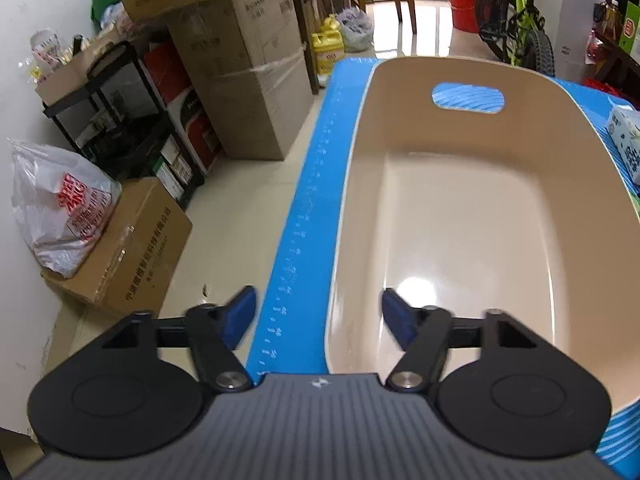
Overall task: Organize rigid objects
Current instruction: 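Grasp the basket rim with the left tool while the right tool grasps the tape roll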
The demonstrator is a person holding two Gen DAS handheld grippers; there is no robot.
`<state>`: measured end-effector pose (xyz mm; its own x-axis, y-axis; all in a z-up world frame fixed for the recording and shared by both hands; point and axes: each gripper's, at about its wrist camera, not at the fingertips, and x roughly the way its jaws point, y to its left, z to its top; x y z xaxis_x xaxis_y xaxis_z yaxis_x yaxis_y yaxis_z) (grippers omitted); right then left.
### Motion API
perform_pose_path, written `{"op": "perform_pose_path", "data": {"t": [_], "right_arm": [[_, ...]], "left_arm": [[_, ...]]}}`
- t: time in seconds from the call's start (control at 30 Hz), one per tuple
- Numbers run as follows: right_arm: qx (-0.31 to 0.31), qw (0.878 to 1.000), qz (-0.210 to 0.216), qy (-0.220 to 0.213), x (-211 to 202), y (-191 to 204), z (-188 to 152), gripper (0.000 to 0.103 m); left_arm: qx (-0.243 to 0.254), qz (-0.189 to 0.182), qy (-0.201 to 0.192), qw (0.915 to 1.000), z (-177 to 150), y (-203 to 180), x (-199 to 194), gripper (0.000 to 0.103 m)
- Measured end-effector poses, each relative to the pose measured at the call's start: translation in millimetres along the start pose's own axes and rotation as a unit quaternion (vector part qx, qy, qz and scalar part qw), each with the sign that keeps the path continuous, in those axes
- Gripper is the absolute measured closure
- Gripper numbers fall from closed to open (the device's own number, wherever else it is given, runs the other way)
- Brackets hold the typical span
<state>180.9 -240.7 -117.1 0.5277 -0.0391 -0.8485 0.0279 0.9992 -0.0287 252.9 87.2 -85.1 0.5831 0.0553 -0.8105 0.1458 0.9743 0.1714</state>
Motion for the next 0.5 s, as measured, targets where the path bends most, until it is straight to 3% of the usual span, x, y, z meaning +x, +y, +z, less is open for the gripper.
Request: {"op": "perform_pose_path", "data": {"t": [0.1,0.27,0.47,0.5], "right_arm": [[-0.014,1.0,-0.005,-0.005,5,3,4,0.024],[-0.008,1.0,0.001,0.008,17,-1,10,0.038],[-0.008,1.0,0.008,0.029,27,-4,10,0.065],[-0.006,0.999,0.014,0.031,28,-5,10,0.074]], "left_arm": [[0.006,-0.001,0.015,0.9999,0,0,4,0.069],[0.01,-0.021,0.024,0.9994,0,-3,3,0.089],[0.002,-0.03,0.024,0.9992,0,0,3,0.09],[0.001,-0.032,0.024,0.9992,0,1,4,0.09]]}}
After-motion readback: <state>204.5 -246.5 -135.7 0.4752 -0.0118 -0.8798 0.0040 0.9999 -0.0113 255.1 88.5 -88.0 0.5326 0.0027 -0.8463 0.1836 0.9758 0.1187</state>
